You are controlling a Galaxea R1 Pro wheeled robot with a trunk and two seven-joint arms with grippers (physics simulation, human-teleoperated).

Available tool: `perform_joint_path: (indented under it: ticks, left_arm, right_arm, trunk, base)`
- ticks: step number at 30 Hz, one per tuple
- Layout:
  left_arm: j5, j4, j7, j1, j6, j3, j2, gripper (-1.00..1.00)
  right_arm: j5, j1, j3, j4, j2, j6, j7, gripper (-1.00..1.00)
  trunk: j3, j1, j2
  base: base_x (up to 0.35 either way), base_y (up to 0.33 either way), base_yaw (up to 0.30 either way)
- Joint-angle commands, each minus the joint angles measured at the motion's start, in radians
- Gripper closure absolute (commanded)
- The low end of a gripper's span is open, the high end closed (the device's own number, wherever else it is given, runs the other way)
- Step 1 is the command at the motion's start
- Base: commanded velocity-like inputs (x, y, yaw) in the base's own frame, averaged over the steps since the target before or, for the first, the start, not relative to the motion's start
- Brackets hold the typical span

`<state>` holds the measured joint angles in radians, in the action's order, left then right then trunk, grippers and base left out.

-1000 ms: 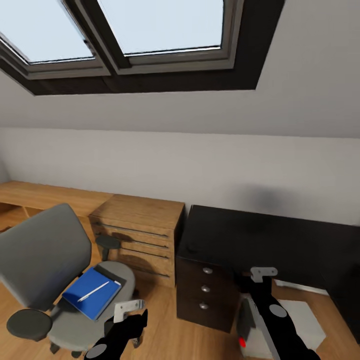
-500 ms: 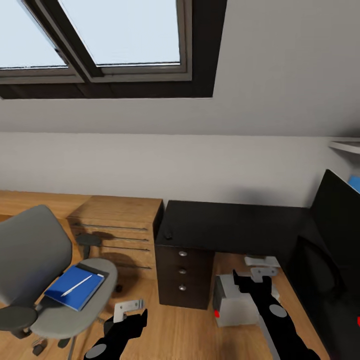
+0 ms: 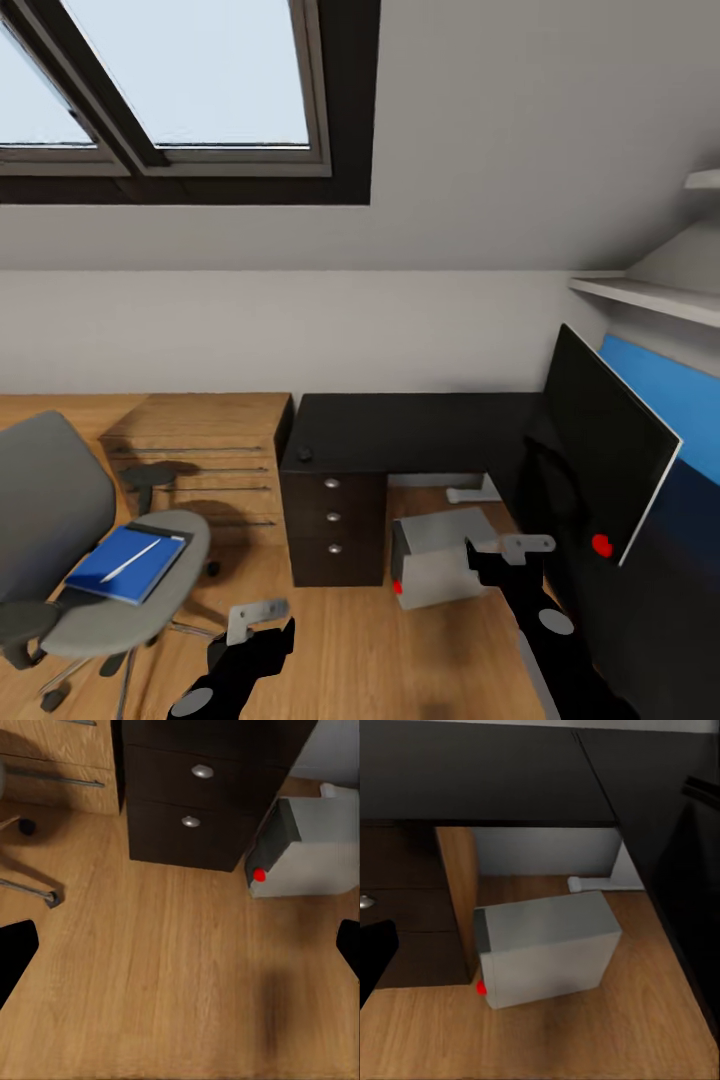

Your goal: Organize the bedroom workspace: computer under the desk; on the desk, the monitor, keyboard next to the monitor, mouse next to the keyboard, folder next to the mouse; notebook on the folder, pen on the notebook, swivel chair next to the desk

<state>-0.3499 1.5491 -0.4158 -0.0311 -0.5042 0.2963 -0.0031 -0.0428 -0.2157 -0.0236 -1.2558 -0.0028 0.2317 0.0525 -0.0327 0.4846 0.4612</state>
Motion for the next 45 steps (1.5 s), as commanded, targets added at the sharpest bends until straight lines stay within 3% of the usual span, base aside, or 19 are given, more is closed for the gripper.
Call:
perform_joint_path:
  ticks: [1,9,25,33,38,45]
  left_arm:
    - [-0.011,0.002,-0.009,0.000,-0.002,0.001,0.000,-1.00]
    - [-0.011,0.002,-0.009,0.000,-0.002,0.001,0.000,-1.00]
    - [-0.010,0.003,-0.009,0.000,-0.003,0.001,0.000,-1.00]
    - [-0.006,0.002,-0.011,0.000,-0.002,0.002,0.000,-1.00]
    - [-0.007,0.002,-0.072,0.000,0.002,0.003,0.000,-1.00]
    - [-0.009,0.001,-0.076,0.000,0.004,0.003,0.000,-1.00]
  right_arm:
    - [-0.004,-0.001,0.001,-0.001,0.000,0.006,0.003,-1.00]
    - [-0.005,-0.001,0.001,-0.001,-0.001,0.006,0.003,-1.00]
    - [-0.006,-0.001,-0.005,-0.003,-0.003,0.006,0.003,-1.00]
    - [-0.006,-0.001,-0.043,-0.004,-0.005,0.006,0.003,-1.00]
    - [-0.006,-0.001,-0.046,-0.004,-0.005,0.005,0.003,-1.00]
    - [-0.008,-0.001,-0.047,-0.003,-0.006,0.006,0.003,-1.00]
  trunk:
    - [0.001,-0.004,-0.005]
    - [0.026,-0.035,-0.061]
    - [0.026,-0.035,-0.061]
    - [0.026,-0.035,-0.061]
    - [0.026,-0.035,-0.061]
    - [0.026,-0.035,-0.061]
  base:
    - [-0.345,-0.105,-0.053]
    - [-0.344,-0.150,-0.004]
    - [-0.324,-0.193,0.000]
    - [-0.276,-0.245,0.000]
    - [-0.234,-0.274,0.000]
    - [-0.115,-0.311,0.000]
